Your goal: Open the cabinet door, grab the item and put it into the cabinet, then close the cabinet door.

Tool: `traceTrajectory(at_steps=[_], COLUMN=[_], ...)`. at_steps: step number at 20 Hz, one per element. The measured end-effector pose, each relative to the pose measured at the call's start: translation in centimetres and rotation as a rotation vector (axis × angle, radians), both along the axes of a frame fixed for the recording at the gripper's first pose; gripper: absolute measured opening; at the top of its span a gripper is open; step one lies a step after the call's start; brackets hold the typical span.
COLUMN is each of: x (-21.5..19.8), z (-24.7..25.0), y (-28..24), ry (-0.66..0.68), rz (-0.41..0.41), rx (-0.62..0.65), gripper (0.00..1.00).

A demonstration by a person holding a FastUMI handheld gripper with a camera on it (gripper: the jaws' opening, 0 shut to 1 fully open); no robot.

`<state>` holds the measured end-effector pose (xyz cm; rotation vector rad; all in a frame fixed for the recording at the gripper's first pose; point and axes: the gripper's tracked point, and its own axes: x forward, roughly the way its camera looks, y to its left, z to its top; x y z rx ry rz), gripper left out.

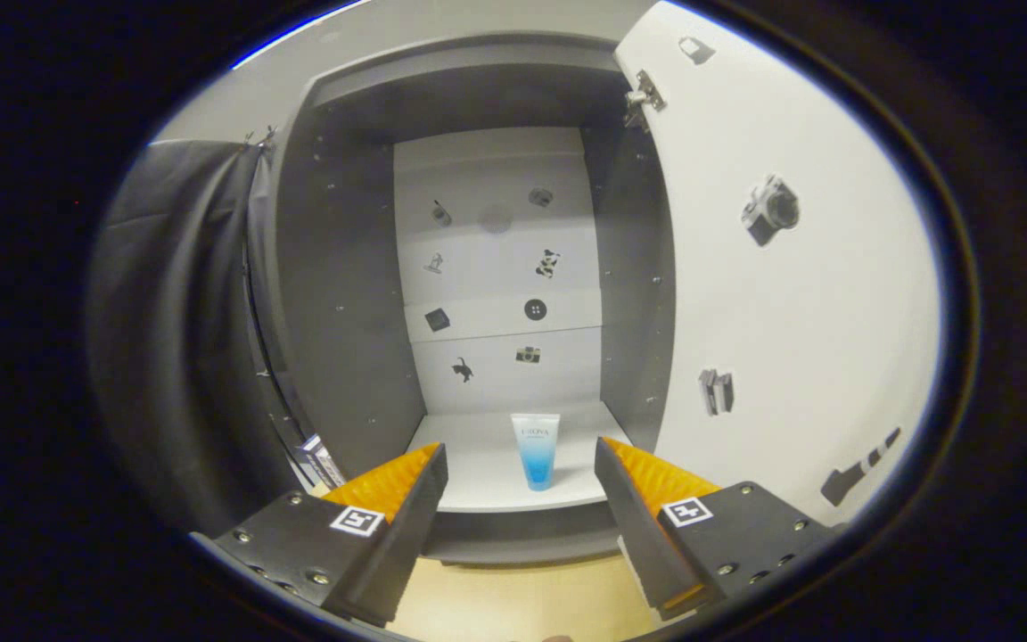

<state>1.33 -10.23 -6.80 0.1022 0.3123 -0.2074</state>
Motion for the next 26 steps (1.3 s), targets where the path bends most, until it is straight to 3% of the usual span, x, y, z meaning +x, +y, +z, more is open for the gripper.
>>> traceTrajectory(at_steps=[14,22,26], x=[-17.5,-27.2,-30.3], z=[3.1,5.0,5.8], y=[-0.9,-6.4,-9.0], ry=[-0.034,-0.057,-0.065], rz=[-0.205,-0.42,-0.47], rx=[-0.066,-0.062,-0.011], gripper=[0.97,0.98,0.97])
